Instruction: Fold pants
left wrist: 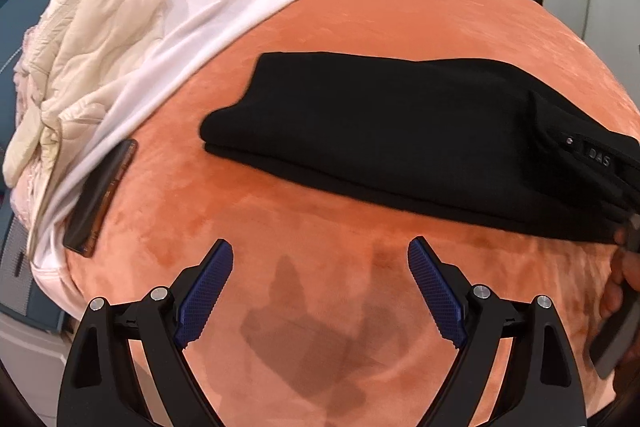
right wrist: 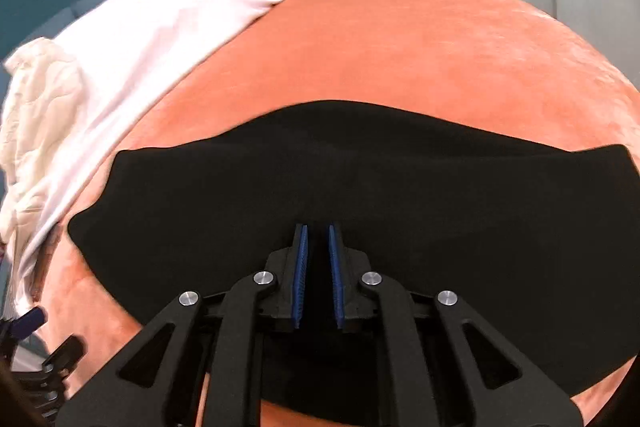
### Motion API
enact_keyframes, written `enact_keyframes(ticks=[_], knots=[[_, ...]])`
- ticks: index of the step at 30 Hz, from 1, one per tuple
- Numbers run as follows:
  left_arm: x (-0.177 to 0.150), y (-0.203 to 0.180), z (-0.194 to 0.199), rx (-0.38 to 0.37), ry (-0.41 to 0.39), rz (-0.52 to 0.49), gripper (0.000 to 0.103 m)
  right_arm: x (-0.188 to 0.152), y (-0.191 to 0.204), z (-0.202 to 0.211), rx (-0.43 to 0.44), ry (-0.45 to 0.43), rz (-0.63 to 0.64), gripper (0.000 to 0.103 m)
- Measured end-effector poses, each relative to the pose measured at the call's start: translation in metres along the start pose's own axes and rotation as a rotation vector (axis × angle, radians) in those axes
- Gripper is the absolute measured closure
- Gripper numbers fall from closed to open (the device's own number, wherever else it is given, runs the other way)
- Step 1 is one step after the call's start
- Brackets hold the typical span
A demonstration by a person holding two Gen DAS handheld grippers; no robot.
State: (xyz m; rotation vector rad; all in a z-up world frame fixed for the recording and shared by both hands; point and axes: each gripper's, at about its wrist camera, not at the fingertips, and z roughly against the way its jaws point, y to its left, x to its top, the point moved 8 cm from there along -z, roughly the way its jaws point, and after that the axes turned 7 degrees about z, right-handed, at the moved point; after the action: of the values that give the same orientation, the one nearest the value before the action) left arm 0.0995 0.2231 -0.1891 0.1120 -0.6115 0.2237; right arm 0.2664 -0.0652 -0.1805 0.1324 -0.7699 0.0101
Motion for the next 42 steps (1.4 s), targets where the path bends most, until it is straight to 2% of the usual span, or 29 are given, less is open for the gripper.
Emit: enact_keyframes(ticks=[3,5,6,8,11,13,17,20,21,23,26,28,30,34,37,38,39,40,41,42], knots=[[0.001,0.002,-0.002,-0.005,0.011,0.013,0.016,-0.011,0.016,-0.021,-0.039,0.051,0.08,0.092],[0.001,0.003,-0.002,-0.001,0.007,0.013,0.016,-0.008,0.021,-0.021,-0.09,0.037,0.131,0.092],[0.002,0.004,-0.001,0.003,0.003,0.01,0.016,-0.003,0.024,-0.017,-0.096,0.028,0.135,0.092],[0.001,0.006,0.0,0.011,0.002,0.011,0.016,0.001,0.033,-0.011,-0.034,0.021,0.125,0.092],[0.003,0.01,-0.004,0.02,0.013,0.023,0.016,-0.013,0.043,-0.029,-0.069,0.074,0.212,0.092],[0.005,0.015,-0.008,0.025,0.018,0.03,0.016,-0.012,0.051,-0.021,-0.1,0.046,0.251,0.09],[0.008,0.026,-0.011,0.047,0.012,0.034,0.016,-0.003,0.043,0.021,-0.029,-0.052,0.137,0.09],[0.012,0.036,-0.02,0.051,0.026,0.061,0.016,-0.008,0.02,0.04,-0.079,-0.094,0.105,0.09],[0.014,0.04,-0.024,0.036,0.035,0.085,0.016,-0.015,0.012,0.046,-0.107,-0.097,0.107,0.09],[0.021,0.049,-0.037,-0.059,0.085,0.178,0.016,-0.03,-0.008,0.054,-0.157,-0.1,0.087,0.09],[0.035,0.063,-0.058,-0.24,0.174,0.367,0.016,-0.044,-0.036,0.051,-0.14,-0.085,-0.019,0.09],[0.044,0.075,-0.077,-0.305,0.224,0.498,0.016,-0.048,-0.05,0.046,-0.118,-0.073,-0.083,0.09],[0.054,0.084,-0.092,-0.314,0.245,0.566,0.016,-0.052,-0.055,0.042,-0.116,-0.063,-0.098,0.091],[0.071,0.087,-0.114,-0.268,0.25,0.601,0.011,-0.052,-0.048,0.039,-0.174,-0.077,-0.045,0.089],[0.083,0.085,-0.118,-0.21,0.19,0.634,0.013,-0.054,-0.05,0.037,-0.172,-0.078,-0.042,0.087],[0.088,0.083,-0.119,-0.192,0.172,0.609,0.032,-0.056,-0.052,0.037,-0.163,-0.081,-0.048,0.086],[0.091,0.08,-0.12,-0.154,0.16,0.569,0.06,-0.057,-0.055,0.037,-0.151,-0.084,-0.056,0.086],[0.095,0.071,-0.12,-0.174,0.155,0.514,0.075,-0.059,-0.058,0.038,-0.134,-0.089,-0.069,0.086],[0.098,0.064,-0.12,-0.199,0.156,0.498,0.085,-0.061,-0.062,0.039,-0.119,-0.093,-0.08,0.086],[0.101,0.062,-0.116,-0.179,0.137,0.492,0.087,-0.062,-0.063,0.038,-0.107,-0.096,-0.09,0.086]])
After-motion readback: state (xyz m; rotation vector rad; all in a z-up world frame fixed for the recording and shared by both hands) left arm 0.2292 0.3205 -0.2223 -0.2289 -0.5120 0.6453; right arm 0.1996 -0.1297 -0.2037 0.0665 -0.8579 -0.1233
